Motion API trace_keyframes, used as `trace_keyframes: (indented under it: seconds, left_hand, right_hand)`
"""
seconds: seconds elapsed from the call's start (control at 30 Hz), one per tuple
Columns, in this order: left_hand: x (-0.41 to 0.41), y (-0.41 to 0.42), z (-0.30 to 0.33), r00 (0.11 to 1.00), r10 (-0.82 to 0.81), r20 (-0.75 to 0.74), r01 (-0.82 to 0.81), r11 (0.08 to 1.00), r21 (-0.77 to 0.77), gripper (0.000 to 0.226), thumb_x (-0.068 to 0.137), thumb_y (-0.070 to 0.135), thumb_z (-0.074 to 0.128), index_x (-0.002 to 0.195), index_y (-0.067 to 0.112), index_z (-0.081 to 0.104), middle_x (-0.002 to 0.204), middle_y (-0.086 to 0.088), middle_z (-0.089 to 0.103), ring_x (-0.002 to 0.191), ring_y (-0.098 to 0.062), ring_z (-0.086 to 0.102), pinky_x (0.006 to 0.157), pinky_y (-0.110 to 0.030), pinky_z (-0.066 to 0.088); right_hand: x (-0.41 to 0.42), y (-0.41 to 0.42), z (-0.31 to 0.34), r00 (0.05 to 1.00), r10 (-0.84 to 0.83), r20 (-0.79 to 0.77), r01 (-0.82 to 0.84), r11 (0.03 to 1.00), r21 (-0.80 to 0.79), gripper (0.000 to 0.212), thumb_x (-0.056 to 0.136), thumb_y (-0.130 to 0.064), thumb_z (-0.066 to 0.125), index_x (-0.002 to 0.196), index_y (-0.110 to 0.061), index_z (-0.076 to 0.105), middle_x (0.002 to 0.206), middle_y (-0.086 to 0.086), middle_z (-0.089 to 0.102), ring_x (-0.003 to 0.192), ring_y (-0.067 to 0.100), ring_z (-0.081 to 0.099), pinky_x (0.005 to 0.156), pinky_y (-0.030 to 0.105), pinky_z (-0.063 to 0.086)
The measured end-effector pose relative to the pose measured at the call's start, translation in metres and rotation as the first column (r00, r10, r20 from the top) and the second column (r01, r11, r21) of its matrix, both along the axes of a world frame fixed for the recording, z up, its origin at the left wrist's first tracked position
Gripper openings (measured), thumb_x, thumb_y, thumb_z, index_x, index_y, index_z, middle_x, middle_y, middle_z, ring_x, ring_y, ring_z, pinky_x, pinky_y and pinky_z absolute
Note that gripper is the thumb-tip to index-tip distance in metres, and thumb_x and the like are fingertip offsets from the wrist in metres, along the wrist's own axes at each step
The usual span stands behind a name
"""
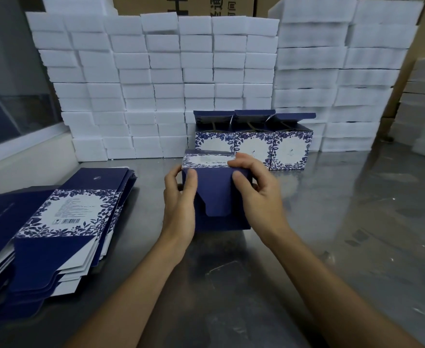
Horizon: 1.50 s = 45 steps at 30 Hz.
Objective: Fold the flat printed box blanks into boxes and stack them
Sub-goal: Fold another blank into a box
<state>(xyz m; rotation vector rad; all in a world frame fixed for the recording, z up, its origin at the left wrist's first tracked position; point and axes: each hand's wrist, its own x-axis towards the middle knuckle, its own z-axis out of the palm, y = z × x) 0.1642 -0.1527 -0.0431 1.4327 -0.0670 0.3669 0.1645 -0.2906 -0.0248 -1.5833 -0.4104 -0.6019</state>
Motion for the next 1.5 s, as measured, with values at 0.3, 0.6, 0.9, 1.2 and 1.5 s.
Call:
trace_keyframes:
  seconds: [0.3, 0.6, 0.9, 1.2, 1.5]
  left_hand:
    - [0.002, 0.001, -0.005, 0.959, 0.154, 0.238, -0.236, 0.898, 0.372, 0.020, 0.102, 0.030, 0.046, 0.105, 0.044, 0.059, 0.110, 0.006, 0.055, 0.099, -0.005, 0.058, 0.086, -0.021, 0.047]
    - [0.002, 0.004, -0.011, 0.916, 0.156, 0.369, -0.320, 0.841, 0.437, 0.020, 0.097, 0.018, 0.059, 0.111, 0.027, 0.071, 0.104, 0.003, 0.063, 0.087, -0.002, 0.059, 0.075, -0.005, 0.041]
    - [0.000, 0.004, -0.010, 0.893, 0.189, 0.408, -0.379, 0.806, 0.455, 0.016, 0.098, 0.027, 0.055, 0.106, 0.025, 0.070, 0.102, 0.003, 0.062, 0.083, -0.005, 0.058, 0.071, -0.014, 0.046]
    - [0.006, 0.009, -0.013, 0.888, 0.193, 0.417, -0.392, 0.793, 0.467, 0.013, 0.098, 0.028, 0.057, 0.105, 0.027, 0.068, 0.102, 0.003, 0.059, 0.086, -0.008, 0.059, 0.070, -0.022, 0.048]
    - [0.009, 0.017, -0.013, 0.867, 0.227, 0.443, -0.434, 0.781, 0.449, 0.014, 0.099, 0.025, 0.057, 0.105, 0.022, 0.069, 0.102, 0.004, 0.059, 0.082, -0.001, 0.055, 0.069, -0.020, 0.047]
  right_hand:
    - [0.000, 0.008, -0.013, 0.986, -0.159, 0.059, 0.169, 0.952, -0.254, 0.023, 0.091, -0.019, 0.072, 0.098, -0.041, 0.069, 0.125, -0.009, 0.049, 0.126, 0.013, 0.046, 0.104, 0.009, 0.028]
    - [-0.002, 0.008, -0.010, 0.974, -0.210, 0.086, 0.225, 0.944, -0.242, 0.033, 0.087, -0.018, 0.077, 0.083, -0.048, 0.064, 0.123, -0.007, 0.045, 0.128, 0.021, 0.043, 0.097, 0.004, 0.026]
    - [0.002, 0.005, -0.015, 0.969, -0.226, 0.104, 0.245, 0.939, -0.242, 0.018, 0.088, -0.017, 0.075, 0.093, -0.034, 0.070, 0.112, -0.010, 0.047, 0.120, 0.023, 0.048, 0.098, 0.009, 0.032]
    - [0.006, 0.001, -0.014, 0.971, -0.224, 0.079, 0.237, 0.937, -0.255, 0.009, 0.090, -0.012, 0.073, 0.098, -0.014, 0.077, 0.107, -0.007, 0.049, 0.115, 0.023, 0.053, 0.100, 0.029, 0.043]
    - [0.009, -0.004, -0.020, 0.966, -0.235, 0.106, 0.251, 0.952, -0.177, 0.010, 0.092, -0.010, 0.070, 0.101, -0.006, 0.074, 0.117, 0.001, 0.057, 0.109, 0.005, 0.054, 0.092, 0.046, 0.053]
